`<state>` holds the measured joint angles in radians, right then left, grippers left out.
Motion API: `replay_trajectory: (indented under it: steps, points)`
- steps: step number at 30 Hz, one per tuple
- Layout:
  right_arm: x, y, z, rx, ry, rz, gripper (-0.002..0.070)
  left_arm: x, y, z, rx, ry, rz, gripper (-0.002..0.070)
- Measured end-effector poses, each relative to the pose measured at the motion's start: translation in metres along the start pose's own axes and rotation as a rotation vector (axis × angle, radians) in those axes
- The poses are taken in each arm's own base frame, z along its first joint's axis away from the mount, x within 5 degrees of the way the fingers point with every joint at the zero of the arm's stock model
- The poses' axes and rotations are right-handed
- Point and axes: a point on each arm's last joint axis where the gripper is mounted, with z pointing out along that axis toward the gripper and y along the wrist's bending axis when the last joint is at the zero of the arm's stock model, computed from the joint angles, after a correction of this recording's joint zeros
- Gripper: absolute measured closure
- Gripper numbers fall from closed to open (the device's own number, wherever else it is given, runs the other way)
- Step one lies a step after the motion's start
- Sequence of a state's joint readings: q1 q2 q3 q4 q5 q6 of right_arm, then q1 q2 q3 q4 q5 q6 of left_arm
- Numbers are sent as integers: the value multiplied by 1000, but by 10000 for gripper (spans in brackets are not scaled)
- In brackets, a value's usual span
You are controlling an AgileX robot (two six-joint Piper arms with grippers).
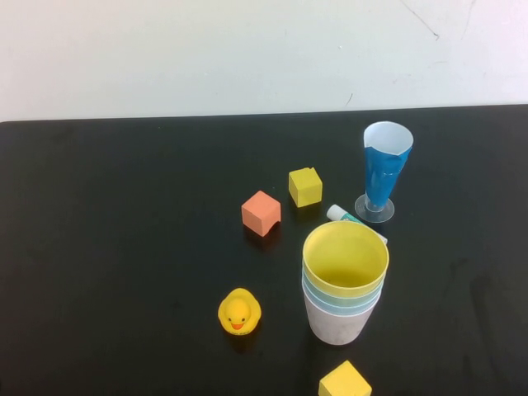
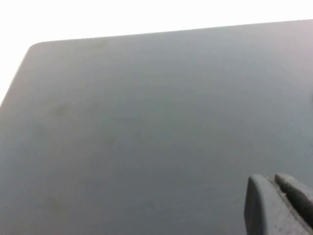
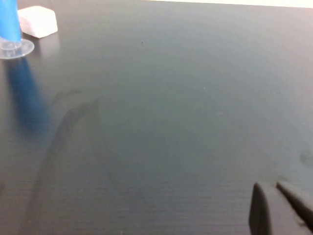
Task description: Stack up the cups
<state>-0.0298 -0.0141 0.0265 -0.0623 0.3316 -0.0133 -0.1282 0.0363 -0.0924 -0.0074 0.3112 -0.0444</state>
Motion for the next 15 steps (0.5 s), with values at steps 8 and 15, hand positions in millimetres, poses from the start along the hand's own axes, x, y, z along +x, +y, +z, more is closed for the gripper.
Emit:
replay_trajectory:
  steps: [8, 15]
  points:
    - [0, 0, 0, 0, 0, 0, 678, 30, 7, 7, -96, 24, 11, 677]
    - [0, 0, 0, 0, 0, 0, 678, 33, 7, 7, -100, 48, 15, 677]
